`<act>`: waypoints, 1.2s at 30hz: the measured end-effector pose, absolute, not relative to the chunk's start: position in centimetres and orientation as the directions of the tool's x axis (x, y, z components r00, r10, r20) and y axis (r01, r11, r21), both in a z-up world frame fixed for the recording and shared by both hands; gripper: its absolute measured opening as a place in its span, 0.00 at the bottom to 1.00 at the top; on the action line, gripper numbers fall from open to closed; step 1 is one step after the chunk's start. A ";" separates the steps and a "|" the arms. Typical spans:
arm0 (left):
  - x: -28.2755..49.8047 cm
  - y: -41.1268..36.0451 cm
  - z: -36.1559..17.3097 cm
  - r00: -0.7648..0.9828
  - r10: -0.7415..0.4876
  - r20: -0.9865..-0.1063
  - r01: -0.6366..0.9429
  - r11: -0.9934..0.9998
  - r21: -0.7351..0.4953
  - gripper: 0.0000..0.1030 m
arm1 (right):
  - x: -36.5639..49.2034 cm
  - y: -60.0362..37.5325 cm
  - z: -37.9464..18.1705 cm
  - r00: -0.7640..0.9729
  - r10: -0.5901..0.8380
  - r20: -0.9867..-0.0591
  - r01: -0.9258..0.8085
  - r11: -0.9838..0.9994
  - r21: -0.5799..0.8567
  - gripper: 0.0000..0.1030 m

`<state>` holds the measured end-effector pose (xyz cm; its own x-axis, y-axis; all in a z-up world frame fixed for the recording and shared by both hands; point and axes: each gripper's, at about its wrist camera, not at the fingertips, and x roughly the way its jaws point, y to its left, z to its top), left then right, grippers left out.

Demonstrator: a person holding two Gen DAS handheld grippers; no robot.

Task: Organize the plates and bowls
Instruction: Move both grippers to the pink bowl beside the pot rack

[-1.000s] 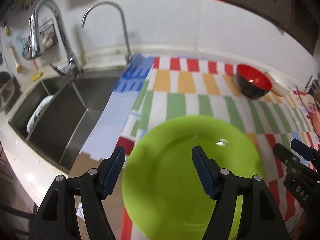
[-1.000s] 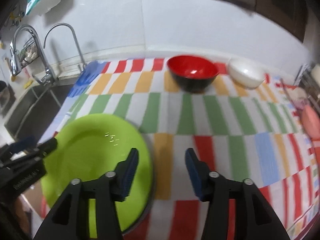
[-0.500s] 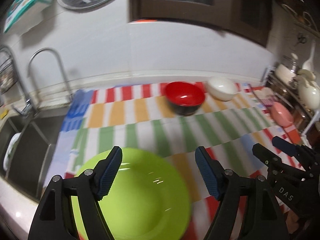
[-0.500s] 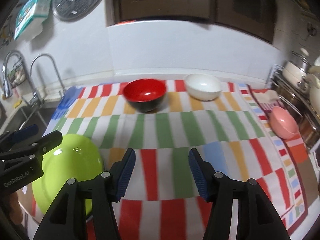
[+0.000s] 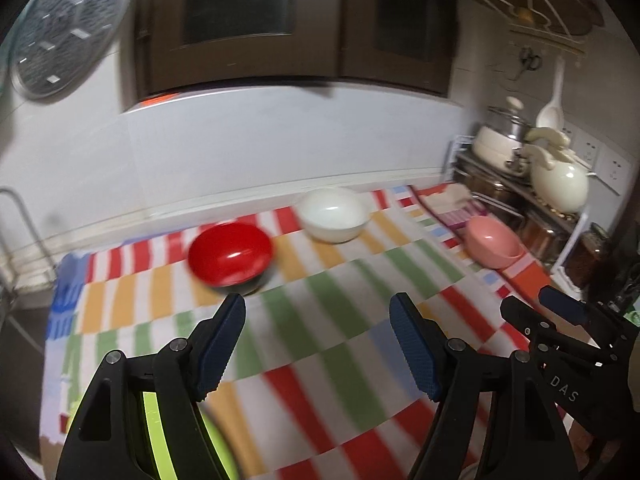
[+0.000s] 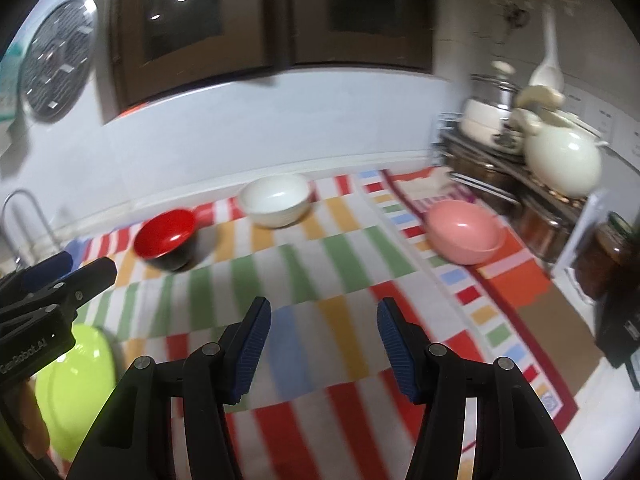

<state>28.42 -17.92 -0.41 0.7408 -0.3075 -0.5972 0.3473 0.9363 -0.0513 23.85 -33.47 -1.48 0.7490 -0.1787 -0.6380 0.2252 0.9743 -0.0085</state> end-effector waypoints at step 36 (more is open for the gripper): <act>38.8 -43.1 -3.1 0.604 -0.479 -0.638 0.598 0.801 -0.035 0.67 | 29.9 -54.9 -3.5 0.652 -0.419 -0.633 0.563 0.826 0.033 0.54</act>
<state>38.83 -43.14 -3.07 0.6037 -0.4786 -0.6376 0.5981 0.8006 -0.0347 29.94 -54.88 -3.53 0.6515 -0.4188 -0.6325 0.5631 0.8257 0.0333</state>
